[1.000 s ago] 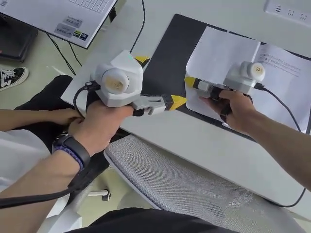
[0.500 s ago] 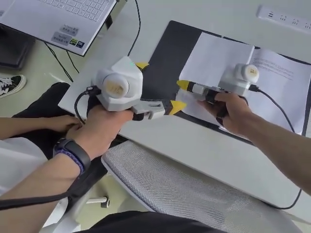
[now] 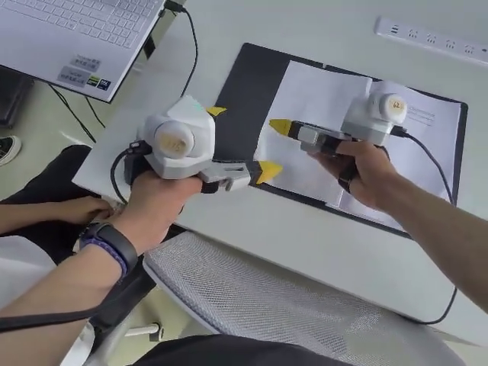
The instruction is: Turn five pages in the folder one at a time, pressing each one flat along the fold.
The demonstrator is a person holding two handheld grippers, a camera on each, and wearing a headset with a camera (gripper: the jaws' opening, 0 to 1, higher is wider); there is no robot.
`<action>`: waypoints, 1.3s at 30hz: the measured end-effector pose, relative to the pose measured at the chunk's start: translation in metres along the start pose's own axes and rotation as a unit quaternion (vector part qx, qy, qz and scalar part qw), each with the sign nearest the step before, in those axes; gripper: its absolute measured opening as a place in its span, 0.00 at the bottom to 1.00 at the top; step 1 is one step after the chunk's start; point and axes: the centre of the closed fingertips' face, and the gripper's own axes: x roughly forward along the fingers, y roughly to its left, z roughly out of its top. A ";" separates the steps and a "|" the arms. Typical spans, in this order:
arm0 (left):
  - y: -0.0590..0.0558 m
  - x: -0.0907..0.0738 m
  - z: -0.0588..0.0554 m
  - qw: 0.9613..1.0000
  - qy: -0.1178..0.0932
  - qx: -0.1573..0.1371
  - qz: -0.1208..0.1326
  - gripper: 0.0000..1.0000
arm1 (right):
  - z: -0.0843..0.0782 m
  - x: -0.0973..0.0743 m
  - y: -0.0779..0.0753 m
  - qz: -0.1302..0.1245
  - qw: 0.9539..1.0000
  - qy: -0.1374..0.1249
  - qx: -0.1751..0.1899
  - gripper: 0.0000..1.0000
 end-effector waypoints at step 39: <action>-0.018 0.065 -0.055 0.993 0.080 0.047 -0.071 0.43 | 0.054 -0.094 -0.032 -0.053 0.995 -0.056 -0.055 0.29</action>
